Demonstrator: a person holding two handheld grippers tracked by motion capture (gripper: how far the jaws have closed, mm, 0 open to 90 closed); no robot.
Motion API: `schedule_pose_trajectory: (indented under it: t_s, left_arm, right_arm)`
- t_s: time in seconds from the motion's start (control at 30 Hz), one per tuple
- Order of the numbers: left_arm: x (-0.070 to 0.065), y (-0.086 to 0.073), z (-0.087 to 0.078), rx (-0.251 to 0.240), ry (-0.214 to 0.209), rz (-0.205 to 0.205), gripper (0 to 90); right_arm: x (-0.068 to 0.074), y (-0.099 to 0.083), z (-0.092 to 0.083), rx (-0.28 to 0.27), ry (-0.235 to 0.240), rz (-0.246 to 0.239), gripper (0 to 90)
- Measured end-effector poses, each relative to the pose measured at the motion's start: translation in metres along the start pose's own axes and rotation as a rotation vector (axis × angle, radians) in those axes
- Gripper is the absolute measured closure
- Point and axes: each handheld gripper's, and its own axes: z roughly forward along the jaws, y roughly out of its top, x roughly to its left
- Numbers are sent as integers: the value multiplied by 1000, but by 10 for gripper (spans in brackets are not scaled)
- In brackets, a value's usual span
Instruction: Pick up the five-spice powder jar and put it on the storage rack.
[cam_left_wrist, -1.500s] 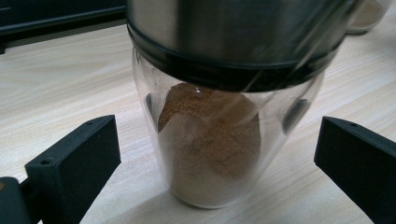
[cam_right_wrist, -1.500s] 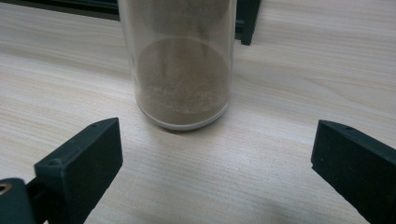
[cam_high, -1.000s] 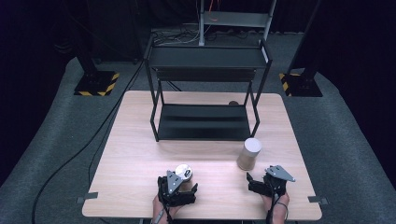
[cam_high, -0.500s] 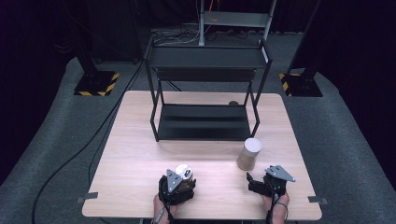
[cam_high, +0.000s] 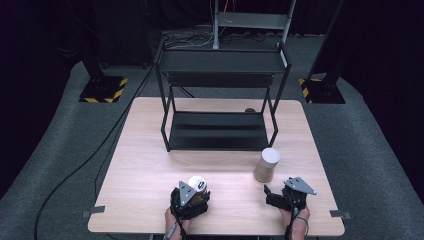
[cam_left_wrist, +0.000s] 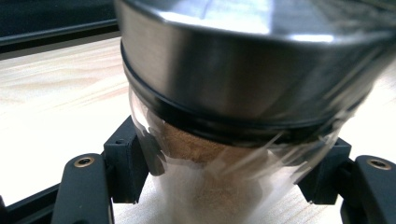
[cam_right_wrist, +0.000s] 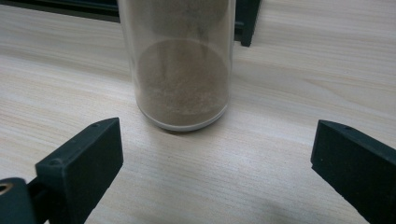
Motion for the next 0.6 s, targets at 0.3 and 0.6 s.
schedule_pose_trajectory:
  t_s: [0.3, 0.6]
  left_arm:
    - [0, 4, -1, -7, 4, 0, 305]
    - [0, 9, -2, -16, 11, 10, 305]
  right_arm:
    - [0, 1, 0, 4, -1, 0, 14]
    - [1, 1, 0, 5, -2, -1, 14]
